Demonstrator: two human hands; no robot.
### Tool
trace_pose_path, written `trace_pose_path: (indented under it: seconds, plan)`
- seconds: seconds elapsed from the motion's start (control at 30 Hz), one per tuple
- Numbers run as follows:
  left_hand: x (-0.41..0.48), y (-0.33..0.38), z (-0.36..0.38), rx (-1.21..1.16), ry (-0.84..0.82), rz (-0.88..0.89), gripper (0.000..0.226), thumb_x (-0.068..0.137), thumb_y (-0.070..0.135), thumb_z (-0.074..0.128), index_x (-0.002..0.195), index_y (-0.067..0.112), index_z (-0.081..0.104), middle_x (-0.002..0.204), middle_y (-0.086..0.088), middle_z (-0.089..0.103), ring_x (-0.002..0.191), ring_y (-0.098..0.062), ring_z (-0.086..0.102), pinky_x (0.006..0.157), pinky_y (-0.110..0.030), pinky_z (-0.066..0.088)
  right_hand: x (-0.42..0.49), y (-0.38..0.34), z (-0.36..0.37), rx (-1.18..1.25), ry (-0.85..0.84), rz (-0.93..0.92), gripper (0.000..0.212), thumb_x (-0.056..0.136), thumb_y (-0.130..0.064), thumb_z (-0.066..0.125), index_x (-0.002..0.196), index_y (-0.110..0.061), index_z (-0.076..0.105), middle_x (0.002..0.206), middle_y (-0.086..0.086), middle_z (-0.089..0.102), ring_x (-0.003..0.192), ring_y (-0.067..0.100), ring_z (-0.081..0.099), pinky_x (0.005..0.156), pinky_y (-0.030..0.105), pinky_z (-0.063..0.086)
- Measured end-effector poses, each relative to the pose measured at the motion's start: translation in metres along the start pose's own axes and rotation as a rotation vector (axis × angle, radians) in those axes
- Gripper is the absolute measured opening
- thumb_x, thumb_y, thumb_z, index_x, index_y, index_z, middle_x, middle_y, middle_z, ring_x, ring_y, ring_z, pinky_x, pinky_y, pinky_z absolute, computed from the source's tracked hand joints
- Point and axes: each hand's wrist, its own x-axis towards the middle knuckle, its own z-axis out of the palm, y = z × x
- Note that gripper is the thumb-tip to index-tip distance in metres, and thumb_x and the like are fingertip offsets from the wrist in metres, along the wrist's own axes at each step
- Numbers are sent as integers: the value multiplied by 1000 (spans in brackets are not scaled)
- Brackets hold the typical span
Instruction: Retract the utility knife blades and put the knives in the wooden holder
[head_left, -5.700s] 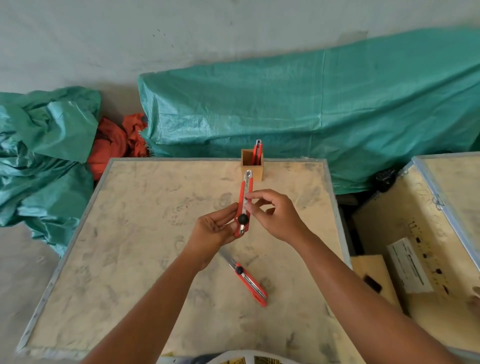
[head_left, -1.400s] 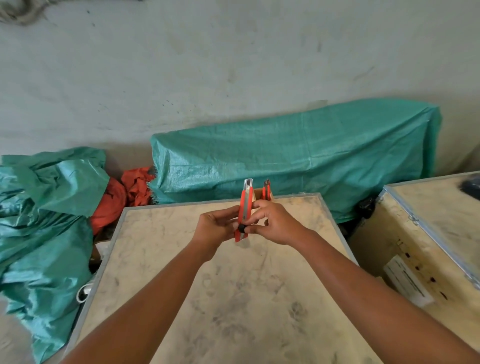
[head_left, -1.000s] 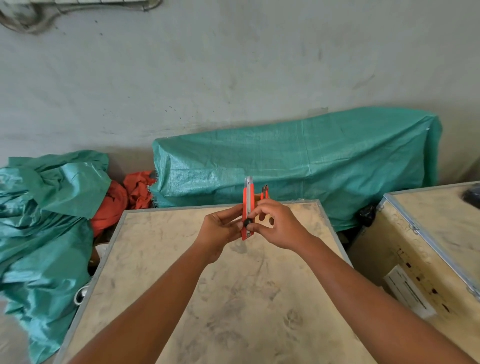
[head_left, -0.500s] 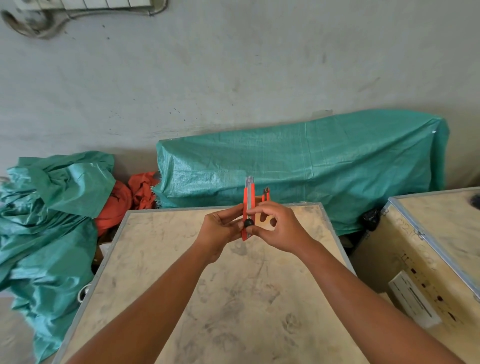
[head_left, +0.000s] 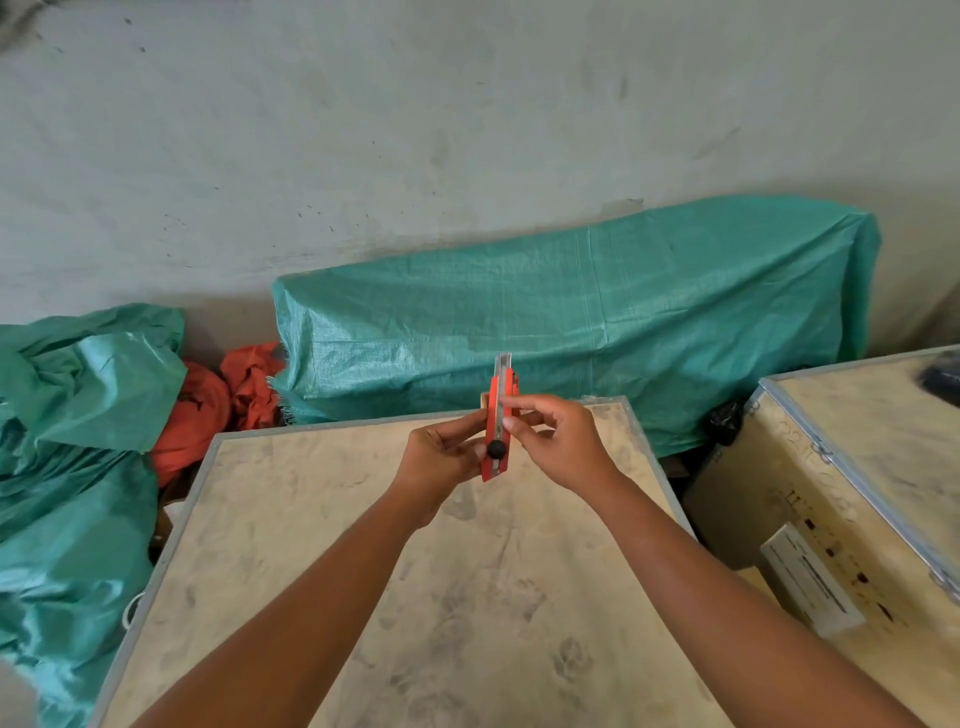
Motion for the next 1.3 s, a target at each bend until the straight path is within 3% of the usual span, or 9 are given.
trace_pose_path:
  seconds: [0.23,0.43,0.6,0.73,0.83,0.93,1.03,1.1,1.3]
  plan:
    - [77,0,0,174,16,36,46,87,-18,56,123,8,68,114,-14,74,100,-27,73,88,-39,60,70,38,-4,-2,17,91,24,89,-16,75,110,-27,78,103,-6,79,88,14,75,81,39,64]
    - [154,-23,2,183,148,-50,39,86,-14,62,120,3,68,108,-11,75,88,-14,73,92,-38,57,123,92,9,-89,113,114,24,87,-6,75,103,-23,80,104,-2,79,89,14,75,81,40,63]
    - [199,-63,-3,423,204,-153,58,83,-1,71,136,20,58,137,-5,62,129,-21,55,103,-42,50,138,143,28,-207,200,66,17,87,-8,76,101,-16,80,100,3,78,86,16,73,79,35,62]
    - [217,-98,-6,523,179,-242,80,82,9,76,150,15,35,154,-7,43,141,-28,41,109,-47,44,137,173,49,-271,172,30,19,86,-3,75,101,-15,80,95,4,78,84,15,72,76,15,55]
    - [227,-116,-8,512,162,-268,79,81,6,75,149,12,36,149,-9,49,134,-31,49,106,-45,47,135,190,61,-315,139,38,21,86,-1,73,100,-14,80,96,4,78,87,15,71,79,22,56]
    - [234,-128,-10,517,153,-236,60,80,1,71,136,17,56,126,-9,67,118,-30,62,101,-42,51,133,202,68,-345,114,52,25,85,4,71,103,-12,80,98,6,78,91,19,71,83,31,58]
    - [236,-132,-11,489,127,-217,53,79,-3,68,126,21,64,110,-4,73,104,-22,69,98,-38,54,132,204,69,-353,101,67,31,85,5,71,109,-12,79,103,7,78,96,19,71,90,22,54]
    - [236,-133,-11,475,128,-209,56,79,-4,69,129,19,63,112,-3,73,104,-19,69,97,-36,55,132,205,68,-357,96,77,33,85,4,71,112,-13,78,105,7,78,98,18,70,92,19,51]
    - [230,-128,-9,473,124,-192,63,76,3,71,133,27,59,119,0,71,109,-18,68,95,-31,54,128,197,63,-290,102,98,34,85,5,71,115,-12,77,108,8,77,100,20,72,93,35,59]
